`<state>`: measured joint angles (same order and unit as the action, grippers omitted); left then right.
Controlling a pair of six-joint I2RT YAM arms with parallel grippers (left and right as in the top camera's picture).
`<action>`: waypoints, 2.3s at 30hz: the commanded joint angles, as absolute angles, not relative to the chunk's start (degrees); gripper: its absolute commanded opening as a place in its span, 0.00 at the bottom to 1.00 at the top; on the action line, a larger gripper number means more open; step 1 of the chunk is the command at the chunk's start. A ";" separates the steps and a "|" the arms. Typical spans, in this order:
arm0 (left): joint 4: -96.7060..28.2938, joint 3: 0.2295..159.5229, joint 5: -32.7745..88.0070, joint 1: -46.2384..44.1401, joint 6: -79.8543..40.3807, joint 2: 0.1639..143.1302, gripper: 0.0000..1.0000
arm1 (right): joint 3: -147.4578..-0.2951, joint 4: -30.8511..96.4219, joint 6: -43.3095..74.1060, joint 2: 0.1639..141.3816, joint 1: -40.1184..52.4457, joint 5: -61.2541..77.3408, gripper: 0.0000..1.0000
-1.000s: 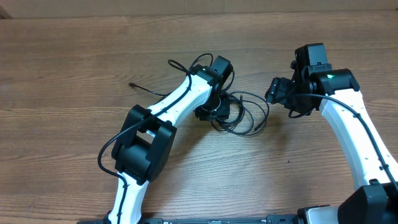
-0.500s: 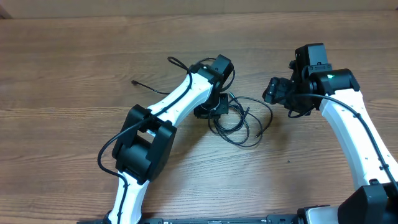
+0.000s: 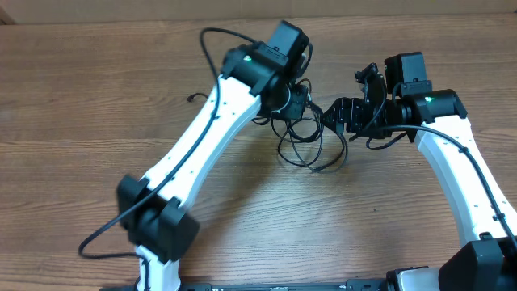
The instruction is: Untangle cables
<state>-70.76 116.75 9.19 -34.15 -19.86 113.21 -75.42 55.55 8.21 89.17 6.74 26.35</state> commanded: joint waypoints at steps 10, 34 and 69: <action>-70.67 117.99 12.23 -34.06 -15.16 105.69 0.04 | -76.66 51.00 5.06 89.06 11.38 32.25 0.52; -78.83 117.99 6.63 -16.95 -15.31 100.25 0.04 | -76.53 57.30 33.26 89.08 13.76 -13.69 0.04; -79.59 114.34 34.76 -16.12 -11.55 106.98 0.34 | -76.53 35.88 6.02 89.08 13.80 59.70 0.04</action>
